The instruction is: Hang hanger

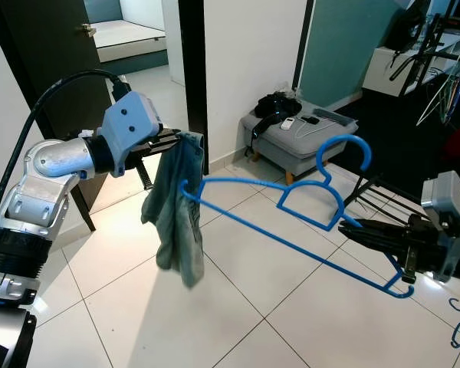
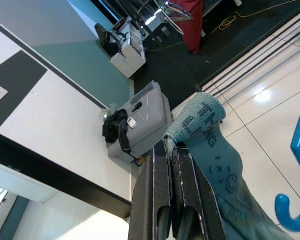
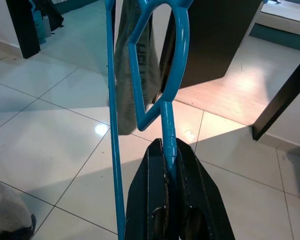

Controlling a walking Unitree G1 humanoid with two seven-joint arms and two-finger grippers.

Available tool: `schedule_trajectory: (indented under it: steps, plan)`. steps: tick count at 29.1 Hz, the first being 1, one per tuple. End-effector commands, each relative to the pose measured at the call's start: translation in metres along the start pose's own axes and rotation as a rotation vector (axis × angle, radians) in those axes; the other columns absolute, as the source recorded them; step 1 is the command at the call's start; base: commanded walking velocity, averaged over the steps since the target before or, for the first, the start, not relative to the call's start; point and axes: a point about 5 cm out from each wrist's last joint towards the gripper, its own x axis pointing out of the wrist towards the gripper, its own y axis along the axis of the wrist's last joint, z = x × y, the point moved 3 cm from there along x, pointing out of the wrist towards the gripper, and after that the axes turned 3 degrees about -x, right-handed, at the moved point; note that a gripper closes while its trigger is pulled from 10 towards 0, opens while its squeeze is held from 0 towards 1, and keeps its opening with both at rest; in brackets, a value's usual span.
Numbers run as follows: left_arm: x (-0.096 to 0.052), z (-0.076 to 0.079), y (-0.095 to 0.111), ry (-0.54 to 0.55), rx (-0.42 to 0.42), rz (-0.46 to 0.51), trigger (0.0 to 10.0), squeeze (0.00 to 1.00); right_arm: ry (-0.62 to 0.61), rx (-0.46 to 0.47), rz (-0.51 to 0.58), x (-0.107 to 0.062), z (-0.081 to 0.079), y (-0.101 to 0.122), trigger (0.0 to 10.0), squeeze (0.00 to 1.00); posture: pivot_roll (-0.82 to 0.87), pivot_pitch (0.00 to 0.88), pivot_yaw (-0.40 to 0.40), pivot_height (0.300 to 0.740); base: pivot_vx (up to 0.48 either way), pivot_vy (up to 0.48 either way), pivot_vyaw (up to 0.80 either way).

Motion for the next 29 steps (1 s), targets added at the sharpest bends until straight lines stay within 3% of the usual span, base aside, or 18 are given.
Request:
schedule_trajectory:
  steps: [1, 8, 29]
  plan:
    - [-0.002, 0.003, -0.001, -0.018, -0.011, 0.007, 10.0, 0.00, -0.004, -0.026, 0.025, -0.002, 0.002, 0.009, 10.0, 0.00, -0.08, 0.000, 0.021, 0.740, 0.000, 0.000, 0.00]
    - [-0.004, 0.002, -0.003, -0.036, 0.006, -0.001, 10.0, 0.00, -0.052, -0.059, -0.022, -0.025, 0.015, 0.014, 10.0, 0.00, -0.08, 0.000, 0.019, 0.740, 0.000, 0.000, 0.00]
    - [-0.004, 0.004, -0.002, -0.061, 0.018, 0.000, 10.0, 0.00, -0.058, -0.066, -0.076, -0.044, 0.023, 0.013, 10.0, 0.00, -0.09, 0.000, 0.012, 0.740, 0.000, 0.000, 0.00]
